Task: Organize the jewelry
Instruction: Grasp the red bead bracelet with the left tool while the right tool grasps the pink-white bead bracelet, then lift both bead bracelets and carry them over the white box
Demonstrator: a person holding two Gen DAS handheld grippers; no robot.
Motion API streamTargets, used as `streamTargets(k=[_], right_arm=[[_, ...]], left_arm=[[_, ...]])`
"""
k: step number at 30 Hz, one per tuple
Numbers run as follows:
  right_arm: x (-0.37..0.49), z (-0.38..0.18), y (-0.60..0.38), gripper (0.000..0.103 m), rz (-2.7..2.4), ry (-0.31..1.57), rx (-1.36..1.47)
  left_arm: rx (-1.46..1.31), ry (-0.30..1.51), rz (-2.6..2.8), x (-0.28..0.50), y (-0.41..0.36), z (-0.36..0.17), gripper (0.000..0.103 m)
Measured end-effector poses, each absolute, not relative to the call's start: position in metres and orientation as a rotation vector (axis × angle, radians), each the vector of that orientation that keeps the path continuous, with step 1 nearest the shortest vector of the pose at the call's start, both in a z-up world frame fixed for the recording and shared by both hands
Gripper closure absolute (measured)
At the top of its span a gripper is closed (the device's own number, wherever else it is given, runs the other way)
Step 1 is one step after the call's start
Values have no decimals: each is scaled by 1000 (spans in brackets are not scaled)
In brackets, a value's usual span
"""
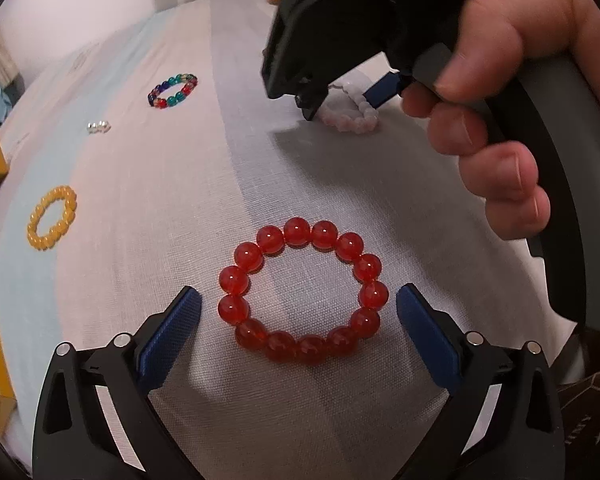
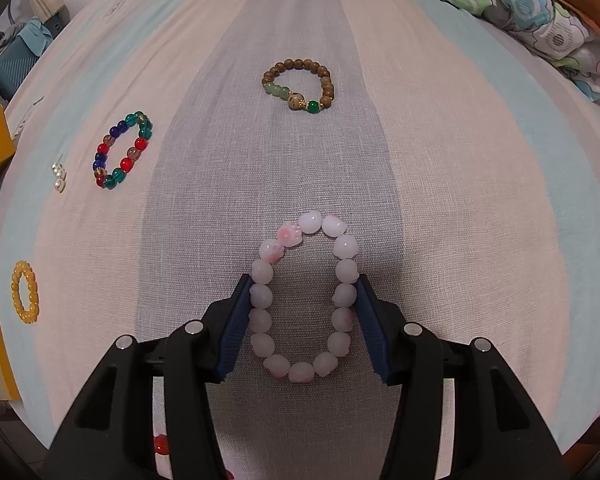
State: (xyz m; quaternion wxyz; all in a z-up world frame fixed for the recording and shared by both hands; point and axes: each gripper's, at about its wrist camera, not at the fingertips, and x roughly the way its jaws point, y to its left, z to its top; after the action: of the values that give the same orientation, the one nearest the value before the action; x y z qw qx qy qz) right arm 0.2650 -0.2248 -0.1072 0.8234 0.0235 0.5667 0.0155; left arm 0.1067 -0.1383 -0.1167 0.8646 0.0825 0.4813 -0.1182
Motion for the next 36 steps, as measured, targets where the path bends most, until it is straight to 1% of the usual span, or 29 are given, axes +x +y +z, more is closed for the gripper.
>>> streamTargets(k=[2,4,5,6,7,8,9,10,11,12,13,23,36], right_arm=[[265,-106,-228,60,26,1204,55],[265,-106,-231,73,15,1204,62],[264,-106,-232,76,11,1204,61],[264,-106,-233,81,6,1203,59],[263,-106,-233,83,2,1203,59],[263,-106,-234,83,2,1202,62],[263,-106,-234,83,1,1202,66],[264,-105,-235,84,-1,1200,76],[263,-105,-236,84,-2,1199,86],[263,-104,-237,84,-3,1197,98],[262,-104,-238,84,-4,1196,102],[256,-97,-240,84,-6,1173,120],[249,-70,-231,84,21,1103,125]], left_arm=[[160,1011,-239,108,-135,-116,21],[162,1010,-229,108,-132,-114,35],[160,1011,-228,107,-131,-113,39],[154,1015,-224,108,-129,-112,46],[151,1018,-218,109,-127,-111,57],[145,1020,-213,110,-125,-110,62],[129,1026,-210,111,-121,-109,71],[119,1031,-210,113,-118,-108,77],[108,1036,-210,115,-116,-107,77],[88,1042,-217,116,-112,-105,82],[88,1041,-217,116,-111,-103,89],[20,1060,-227,125,-92,-96,90],[1,1006,-215,116,-76,-61,90]])
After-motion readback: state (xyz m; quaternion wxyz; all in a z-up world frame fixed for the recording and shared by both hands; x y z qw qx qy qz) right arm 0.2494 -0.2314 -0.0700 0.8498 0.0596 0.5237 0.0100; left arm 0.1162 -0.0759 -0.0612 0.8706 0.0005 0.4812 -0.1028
